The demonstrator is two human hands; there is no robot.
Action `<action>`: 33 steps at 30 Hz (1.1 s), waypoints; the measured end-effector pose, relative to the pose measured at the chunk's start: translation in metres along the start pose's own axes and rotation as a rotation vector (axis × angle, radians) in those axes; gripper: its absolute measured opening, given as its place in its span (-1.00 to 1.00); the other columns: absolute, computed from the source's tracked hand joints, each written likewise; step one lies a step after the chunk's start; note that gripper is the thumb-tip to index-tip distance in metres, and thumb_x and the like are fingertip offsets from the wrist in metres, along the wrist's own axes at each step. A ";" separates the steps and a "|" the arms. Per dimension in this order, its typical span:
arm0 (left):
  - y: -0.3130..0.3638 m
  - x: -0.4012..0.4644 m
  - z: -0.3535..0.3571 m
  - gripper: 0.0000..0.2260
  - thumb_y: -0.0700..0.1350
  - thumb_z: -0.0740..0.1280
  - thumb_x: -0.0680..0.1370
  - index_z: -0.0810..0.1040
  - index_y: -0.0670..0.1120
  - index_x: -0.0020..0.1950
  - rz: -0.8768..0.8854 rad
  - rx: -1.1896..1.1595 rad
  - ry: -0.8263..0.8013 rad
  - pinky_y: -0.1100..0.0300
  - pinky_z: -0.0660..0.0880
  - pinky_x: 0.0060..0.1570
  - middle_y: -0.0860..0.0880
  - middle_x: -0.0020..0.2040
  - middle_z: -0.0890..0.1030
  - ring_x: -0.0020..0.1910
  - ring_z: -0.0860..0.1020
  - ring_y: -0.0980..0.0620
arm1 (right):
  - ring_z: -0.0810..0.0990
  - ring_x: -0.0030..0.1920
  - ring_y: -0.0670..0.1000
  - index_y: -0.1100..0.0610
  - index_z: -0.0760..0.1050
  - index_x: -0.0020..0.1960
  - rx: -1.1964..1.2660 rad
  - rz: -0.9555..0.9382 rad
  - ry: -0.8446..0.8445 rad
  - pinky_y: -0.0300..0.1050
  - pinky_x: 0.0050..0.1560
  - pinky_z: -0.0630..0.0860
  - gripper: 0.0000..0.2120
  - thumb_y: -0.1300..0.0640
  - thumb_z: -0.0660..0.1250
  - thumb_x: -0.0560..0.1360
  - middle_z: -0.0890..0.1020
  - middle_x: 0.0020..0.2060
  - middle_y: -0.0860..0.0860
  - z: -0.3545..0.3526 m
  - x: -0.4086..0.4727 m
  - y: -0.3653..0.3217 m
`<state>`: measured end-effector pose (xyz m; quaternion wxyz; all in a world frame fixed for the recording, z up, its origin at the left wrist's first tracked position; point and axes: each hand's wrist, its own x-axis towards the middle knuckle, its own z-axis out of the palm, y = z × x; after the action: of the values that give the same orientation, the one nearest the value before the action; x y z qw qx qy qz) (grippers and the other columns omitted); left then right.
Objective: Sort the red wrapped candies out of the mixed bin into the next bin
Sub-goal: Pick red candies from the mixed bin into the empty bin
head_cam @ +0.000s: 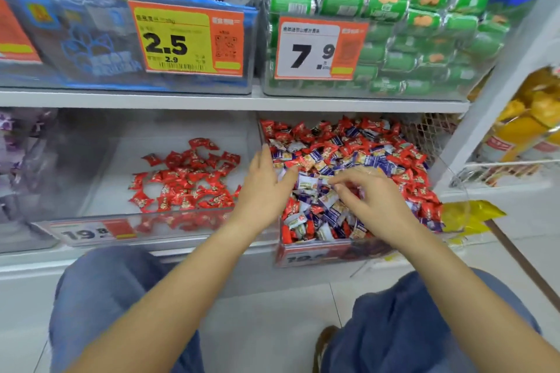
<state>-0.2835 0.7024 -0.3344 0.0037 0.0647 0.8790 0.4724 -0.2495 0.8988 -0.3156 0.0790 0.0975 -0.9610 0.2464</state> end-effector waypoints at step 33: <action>0.003 -0.008 0.015 -0.42 -0.27 0.08 0.57 -0.06 -0.12 0.56 -0.022 0.151 0.120 0.10 0.11 0.44 -0.09 0.55 0.06 0.51 0.09 -0.05 | 0.43 -0.02 0.00 0.04 0.52 -0.10 0.010 -0.188 -0.212 -0.08 0.00 0.36 -0.87 -0.01 0.31 0.51 0.53 -0.11 0.00 0.018 0.066 0.003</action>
<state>-0.2741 0.7161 -0.3406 -0.0486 0.0265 0.9114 0.4078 -0.3161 0.8823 -0.3195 -0.0008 0.2131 -0.9493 0.2312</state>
